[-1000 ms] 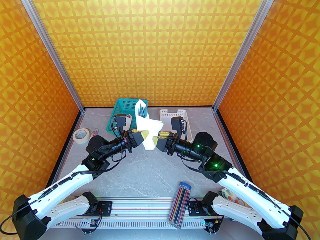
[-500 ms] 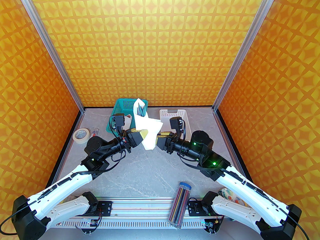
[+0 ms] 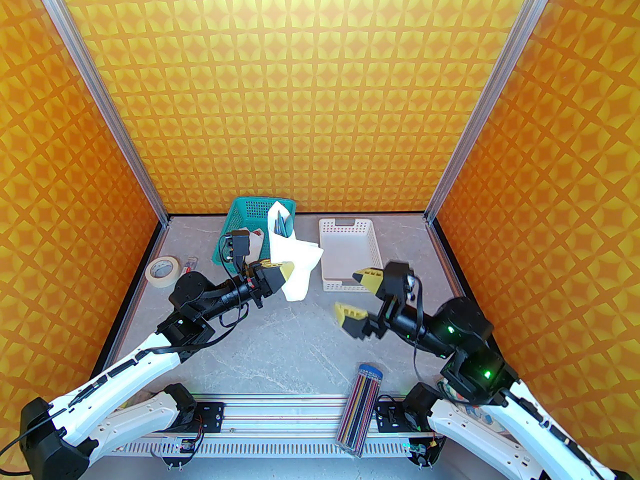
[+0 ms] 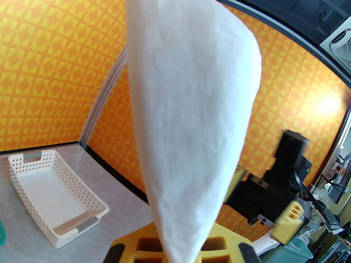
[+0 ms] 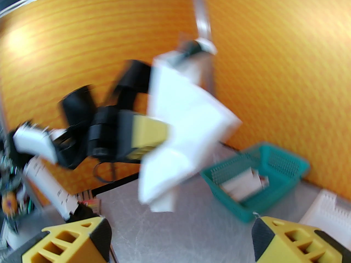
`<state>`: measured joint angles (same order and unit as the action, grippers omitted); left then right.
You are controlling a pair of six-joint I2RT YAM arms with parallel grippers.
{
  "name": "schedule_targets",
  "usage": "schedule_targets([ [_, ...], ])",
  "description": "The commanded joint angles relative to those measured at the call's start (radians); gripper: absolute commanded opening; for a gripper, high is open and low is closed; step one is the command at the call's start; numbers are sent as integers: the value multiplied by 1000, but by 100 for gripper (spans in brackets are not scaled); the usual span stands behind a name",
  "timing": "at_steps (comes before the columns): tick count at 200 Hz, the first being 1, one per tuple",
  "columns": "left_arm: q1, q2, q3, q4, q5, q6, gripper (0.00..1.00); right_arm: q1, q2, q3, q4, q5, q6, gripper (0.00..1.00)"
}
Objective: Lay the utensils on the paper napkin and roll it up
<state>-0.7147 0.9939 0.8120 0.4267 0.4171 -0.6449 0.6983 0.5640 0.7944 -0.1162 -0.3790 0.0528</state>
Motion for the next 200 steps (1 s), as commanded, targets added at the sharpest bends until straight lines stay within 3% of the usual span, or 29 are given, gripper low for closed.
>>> schedule_targets([
  [1, -8, -14, 27, -21, -17, 38, 0, 9, 21, -57, 240, -156, -147, 98],
  [60, -14, -19, 25, -23, -15, 50, 0, 83, 197, -6, 395, -171, -269, 99],
  [144, -29, -16, 28, 6, 20, 62, 0, 89, 259, -14, 449, -60, -229, 99],
  [200, -37, -10, 29, 34, 32, 61, 0, 90, 298, -13, 468, -51, -174, 99],
])
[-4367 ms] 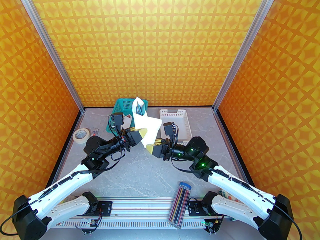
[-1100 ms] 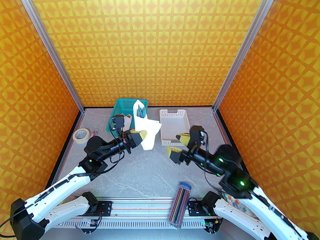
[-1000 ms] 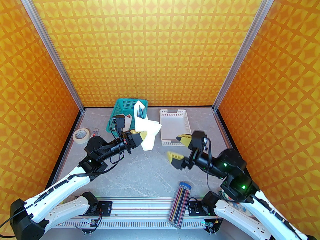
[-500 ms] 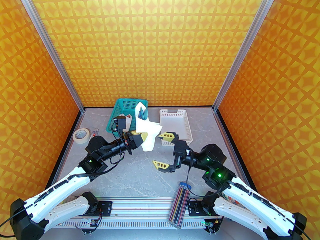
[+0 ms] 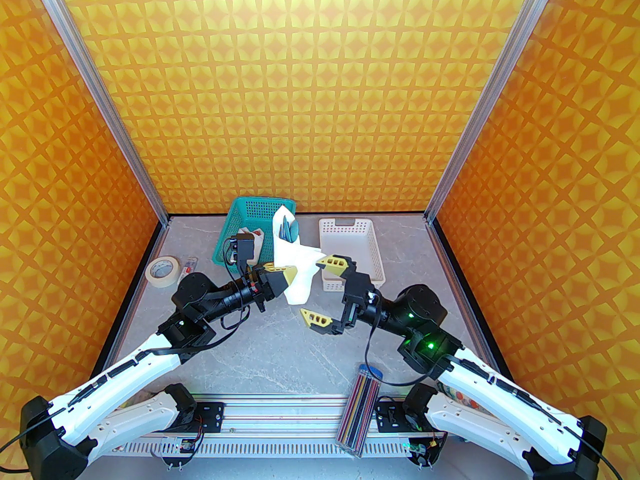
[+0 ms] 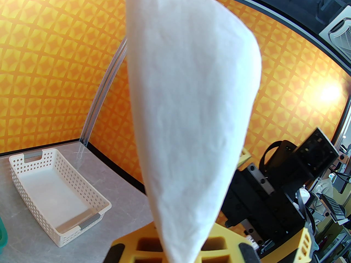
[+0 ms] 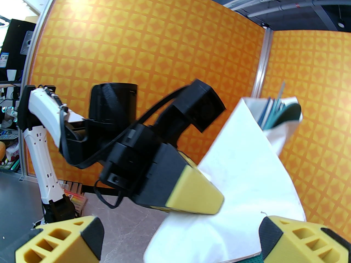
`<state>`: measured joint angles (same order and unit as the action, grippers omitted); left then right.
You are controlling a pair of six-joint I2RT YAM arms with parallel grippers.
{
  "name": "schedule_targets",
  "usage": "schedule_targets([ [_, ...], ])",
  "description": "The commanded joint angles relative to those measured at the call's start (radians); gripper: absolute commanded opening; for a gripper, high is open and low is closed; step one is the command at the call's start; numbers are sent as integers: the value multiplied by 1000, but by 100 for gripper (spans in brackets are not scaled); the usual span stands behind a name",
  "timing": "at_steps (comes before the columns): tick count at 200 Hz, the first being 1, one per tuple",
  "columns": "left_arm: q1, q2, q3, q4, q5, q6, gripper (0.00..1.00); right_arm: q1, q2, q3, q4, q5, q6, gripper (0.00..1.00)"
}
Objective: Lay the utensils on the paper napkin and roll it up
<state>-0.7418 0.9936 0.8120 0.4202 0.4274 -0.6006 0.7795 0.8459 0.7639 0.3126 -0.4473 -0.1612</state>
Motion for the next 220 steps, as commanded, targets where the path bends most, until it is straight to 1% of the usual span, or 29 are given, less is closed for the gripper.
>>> schedule_targets([
  [1, -10, -9, 29, 41, 22, 17, 0, 9, 17, 17, 39, 18, 41, 99],
  [84, -17, 10, 41, 57, 22, 20, 0, 8, 84, 26, 77, -22, 95, 99],
  [118, -20, 23, 41, 79, 22, 16, 0, 9, 112, 15, 140, -43, 143, 98],
  [171, -23, 47, 44, 99, 22, 6, 0, 8, 142, 25, 157, -84, 166, 88],
  [220, -28, 63, 43, 117, 22, -5, 0, 8, 153, 17, 194, -107, 203, 81],
])
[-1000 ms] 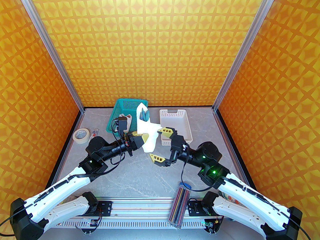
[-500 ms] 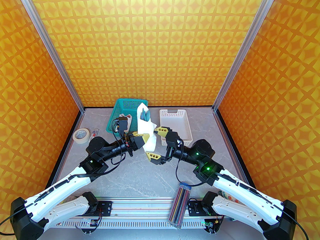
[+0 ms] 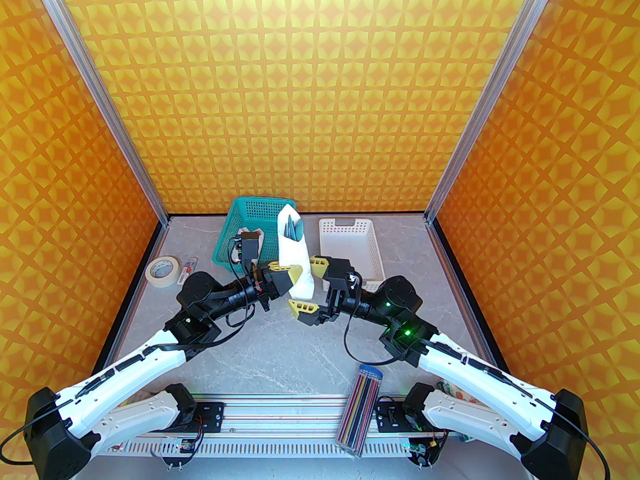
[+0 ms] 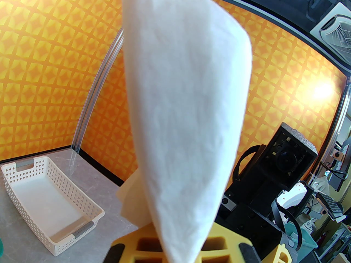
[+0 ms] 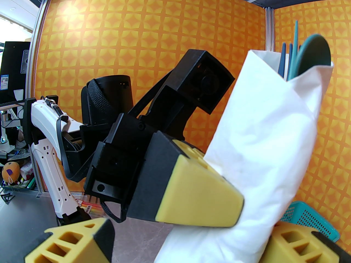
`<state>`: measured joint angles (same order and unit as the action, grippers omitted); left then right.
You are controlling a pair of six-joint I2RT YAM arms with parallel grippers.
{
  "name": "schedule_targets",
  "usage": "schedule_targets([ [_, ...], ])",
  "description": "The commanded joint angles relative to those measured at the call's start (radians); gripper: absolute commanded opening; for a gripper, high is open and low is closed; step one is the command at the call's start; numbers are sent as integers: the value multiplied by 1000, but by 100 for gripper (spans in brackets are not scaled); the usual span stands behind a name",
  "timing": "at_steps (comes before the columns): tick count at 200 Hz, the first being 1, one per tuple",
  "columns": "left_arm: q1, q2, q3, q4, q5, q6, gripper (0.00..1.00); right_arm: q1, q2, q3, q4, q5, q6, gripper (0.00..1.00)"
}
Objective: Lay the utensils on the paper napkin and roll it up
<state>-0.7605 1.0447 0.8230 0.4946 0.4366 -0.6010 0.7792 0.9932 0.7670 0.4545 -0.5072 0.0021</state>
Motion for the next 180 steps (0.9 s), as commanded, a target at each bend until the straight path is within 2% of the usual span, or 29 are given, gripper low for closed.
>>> schedule_targets([
  [1, -9, 12, 33, 43, 13, -5, 0, 8, 6, 14, 53, -47, 40, 81],
  [58, -16, 17, 30, 59, 13, -12, 0, 9, 31, 29, 88, -101, 87, 70],
  [112, -17, 7, 23, 64, 13, -15, 0, 5, 38, 38, 48, -117, 73, 61],
  [152, -18, 2, 22, 64, 16, -17, 0, 3, 38, 38, 26, -157, 88, 57],
  [180, -19, 1, 24, 64, 19, -18, 0, -4, 32, 36, 15, -168, 100, 57],
])
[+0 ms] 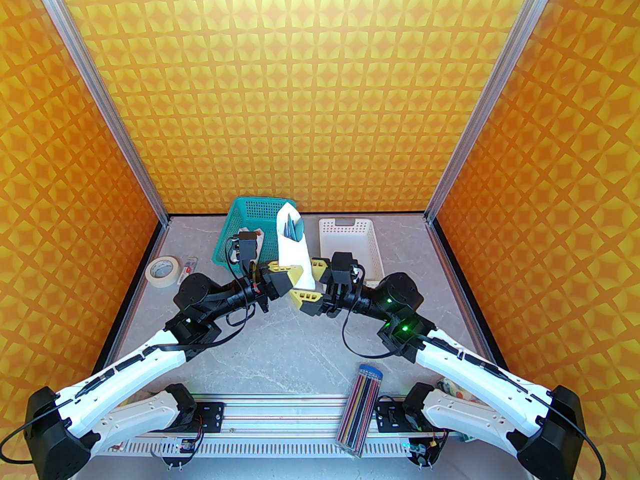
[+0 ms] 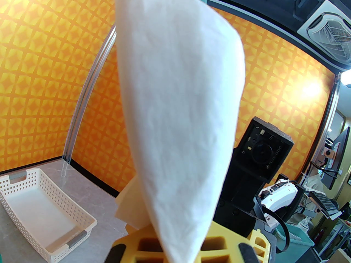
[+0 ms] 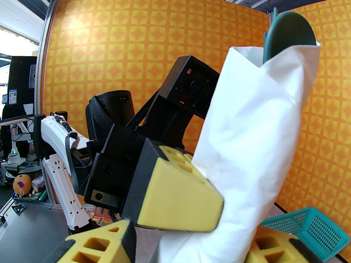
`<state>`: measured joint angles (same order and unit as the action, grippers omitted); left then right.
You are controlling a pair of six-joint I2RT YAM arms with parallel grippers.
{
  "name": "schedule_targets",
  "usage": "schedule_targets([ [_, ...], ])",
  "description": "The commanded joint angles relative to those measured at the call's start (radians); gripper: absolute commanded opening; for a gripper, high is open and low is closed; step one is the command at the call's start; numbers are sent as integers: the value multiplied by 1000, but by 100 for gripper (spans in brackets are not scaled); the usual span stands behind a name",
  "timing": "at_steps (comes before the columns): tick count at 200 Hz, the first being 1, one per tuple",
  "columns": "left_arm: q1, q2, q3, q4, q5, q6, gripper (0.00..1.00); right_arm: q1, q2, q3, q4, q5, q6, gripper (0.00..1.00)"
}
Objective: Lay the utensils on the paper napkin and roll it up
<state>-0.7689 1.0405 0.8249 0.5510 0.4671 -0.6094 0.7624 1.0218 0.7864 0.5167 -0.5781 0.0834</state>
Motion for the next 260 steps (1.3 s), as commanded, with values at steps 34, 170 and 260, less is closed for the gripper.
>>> schedule_targets([
  [34, -12, 10, 25, 12, -8, -11, 0, 8, 5, 22, -72, -114, 25, 57],
  [170, -15, 23, 41, 0, -9, 2, 0, -5, -26, -13, -117, -84, 36, 45],
  [260, -17, 14, 40, 3, 2, 33, 0, -9, -2, 2, -142, -98, 89, 36],
])
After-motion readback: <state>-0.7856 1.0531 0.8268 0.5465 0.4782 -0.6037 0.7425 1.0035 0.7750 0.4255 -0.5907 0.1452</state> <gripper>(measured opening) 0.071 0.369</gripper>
